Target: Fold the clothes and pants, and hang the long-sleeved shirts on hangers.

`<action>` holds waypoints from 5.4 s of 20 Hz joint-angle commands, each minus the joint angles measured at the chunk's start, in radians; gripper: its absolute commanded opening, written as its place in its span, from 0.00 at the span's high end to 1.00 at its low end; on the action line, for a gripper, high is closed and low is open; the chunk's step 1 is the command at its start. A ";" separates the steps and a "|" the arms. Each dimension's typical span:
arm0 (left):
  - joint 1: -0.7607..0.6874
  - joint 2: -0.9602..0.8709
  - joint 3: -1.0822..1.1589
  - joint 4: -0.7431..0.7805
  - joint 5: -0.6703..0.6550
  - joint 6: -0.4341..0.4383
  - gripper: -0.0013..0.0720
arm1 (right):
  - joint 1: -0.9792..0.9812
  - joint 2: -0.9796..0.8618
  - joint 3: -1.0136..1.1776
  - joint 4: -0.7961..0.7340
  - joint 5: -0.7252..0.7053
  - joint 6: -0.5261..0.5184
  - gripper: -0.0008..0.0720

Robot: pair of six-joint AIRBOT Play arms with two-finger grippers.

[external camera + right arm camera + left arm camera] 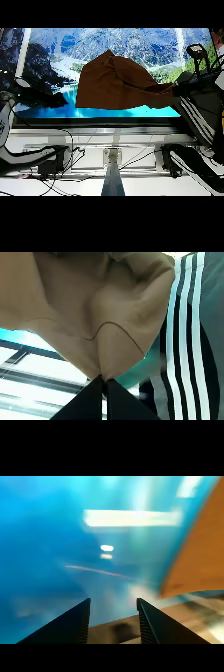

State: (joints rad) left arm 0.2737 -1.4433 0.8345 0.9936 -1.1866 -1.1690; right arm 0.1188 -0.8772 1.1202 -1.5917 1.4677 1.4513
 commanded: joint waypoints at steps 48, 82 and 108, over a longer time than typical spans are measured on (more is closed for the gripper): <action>0.052 0.533 0.510 -0.037 0.212 0.054 0.97 | 0.000 -0.168 0.590 0.270 -0.274 -0.005 0.97; 0.029 -0.066 0.482 0.368 -0.130 0.050 0.35 | -0.001 -0.742 0.439 0.146 0.111 -0.029 0.29; 0.311 0.273 0.086 0.183 -0.249 -0.047 0.35 | -0.087 -0.069 -0.882 0.877 -0.524 0.027 0.46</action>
State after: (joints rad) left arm 0.5629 -1.1725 0.9833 1.1847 -1.4490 -1.2186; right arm 0.0280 -0.9035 0.2619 -0.8513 1.0199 1.5616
